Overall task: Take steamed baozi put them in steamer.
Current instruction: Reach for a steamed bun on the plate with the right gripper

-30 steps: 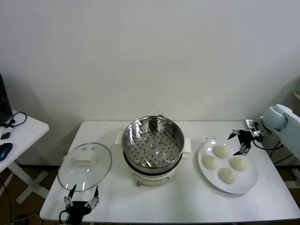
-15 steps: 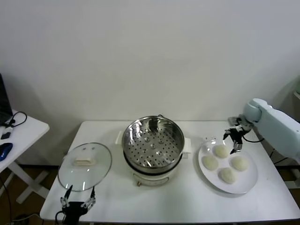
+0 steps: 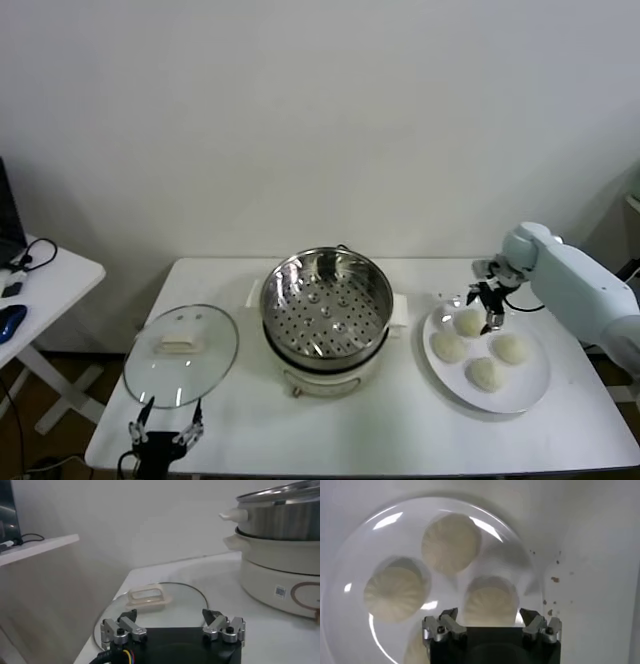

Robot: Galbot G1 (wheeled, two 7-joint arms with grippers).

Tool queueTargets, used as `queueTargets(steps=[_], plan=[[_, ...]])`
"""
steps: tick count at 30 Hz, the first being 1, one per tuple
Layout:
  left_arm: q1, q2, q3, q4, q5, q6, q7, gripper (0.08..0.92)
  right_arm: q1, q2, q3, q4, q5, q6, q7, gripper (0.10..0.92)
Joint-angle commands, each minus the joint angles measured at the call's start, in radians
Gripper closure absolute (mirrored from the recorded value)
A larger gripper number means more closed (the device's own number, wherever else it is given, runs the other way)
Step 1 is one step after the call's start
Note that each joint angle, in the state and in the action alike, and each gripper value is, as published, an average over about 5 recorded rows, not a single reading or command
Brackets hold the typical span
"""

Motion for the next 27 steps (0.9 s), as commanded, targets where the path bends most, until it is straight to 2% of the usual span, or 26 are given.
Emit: queueTargets(steps=[1, 21, 27], plan=[[-0.001, 0.002, -0.001, 0.000, -0.002, 0.002, 0.001, 0.177, -0.019, 0.017, 0.045, -0.017, -0.031, 0.003, 0.014, 0.203], [-0.012, 0.007, -0.003, 0.011, 0.001, 0.009, 0.002, 0.177, -0.074, -0.014, 0.096, 0.033, -0.055, -0.005, 0.024, 0.213], [-0.017, 0.008, -0.005, 0.019, 0.002, 0.009, 0.001, 0.177, -0.077, -0.014, 0.106, 0.035, -0.071, -0.002, 0.034, 0.331]])
